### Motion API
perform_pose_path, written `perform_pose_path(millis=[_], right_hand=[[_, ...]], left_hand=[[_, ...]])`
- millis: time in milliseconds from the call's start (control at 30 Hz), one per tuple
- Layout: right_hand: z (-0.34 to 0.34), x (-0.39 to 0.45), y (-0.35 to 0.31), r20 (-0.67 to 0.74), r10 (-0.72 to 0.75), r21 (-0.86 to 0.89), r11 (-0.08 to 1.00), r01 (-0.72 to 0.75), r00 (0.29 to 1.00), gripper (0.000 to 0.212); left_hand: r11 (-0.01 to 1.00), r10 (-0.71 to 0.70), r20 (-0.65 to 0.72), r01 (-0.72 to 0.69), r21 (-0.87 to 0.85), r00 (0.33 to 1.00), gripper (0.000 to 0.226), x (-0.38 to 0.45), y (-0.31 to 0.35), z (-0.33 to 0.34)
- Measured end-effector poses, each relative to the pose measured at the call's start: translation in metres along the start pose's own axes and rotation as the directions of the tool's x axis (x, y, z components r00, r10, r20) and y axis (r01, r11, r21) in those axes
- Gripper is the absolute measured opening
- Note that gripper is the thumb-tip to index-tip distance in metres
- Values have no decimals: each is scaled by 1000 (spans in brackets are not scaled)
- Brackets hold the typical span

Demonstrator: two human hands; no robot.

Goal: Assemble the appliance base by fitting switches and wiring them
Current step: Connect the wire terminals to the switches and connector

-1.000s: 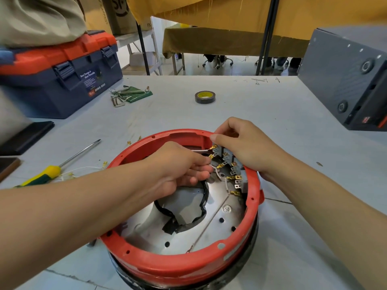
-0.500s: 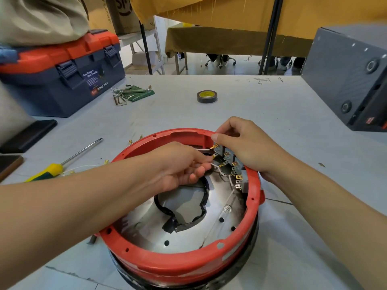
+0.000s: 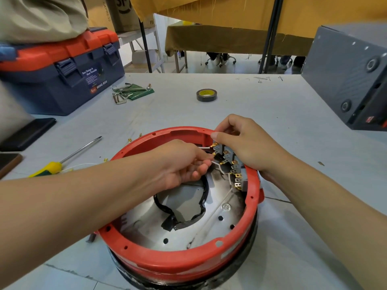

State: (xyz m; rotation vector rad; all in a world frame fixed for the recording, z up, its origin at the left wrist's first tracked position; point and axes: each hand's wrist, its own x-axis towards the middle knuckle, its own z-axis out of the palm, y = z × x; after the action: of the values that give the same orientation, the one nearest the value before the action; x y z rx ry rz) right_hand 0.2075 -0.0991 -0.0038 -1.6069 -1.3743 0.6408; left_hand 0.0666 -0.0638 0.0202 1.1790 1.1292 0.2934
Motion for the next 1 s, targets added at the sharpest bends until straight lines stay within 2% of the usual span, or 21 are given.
perform_pose_path(millis=[667, 833, 1000], right_hand=[[-2, -1, -1, -28, -40, -78, 996, 38, 999, 9], [-3, -2, -1, -16, -39, -105, 994, 37, 999, 8], [-3, -2, -3, -24, -41, -128, 991, 37, 999, 7]], left_hand=[[991, 64, 1, -64, -115, 998, 16, 6, -3, 8], [997, 78, 32, -77, -27, 996, 14, 0, -3, 3], [982, 108, 29, -111, 154, 994, 8, -8, -9, -6]])
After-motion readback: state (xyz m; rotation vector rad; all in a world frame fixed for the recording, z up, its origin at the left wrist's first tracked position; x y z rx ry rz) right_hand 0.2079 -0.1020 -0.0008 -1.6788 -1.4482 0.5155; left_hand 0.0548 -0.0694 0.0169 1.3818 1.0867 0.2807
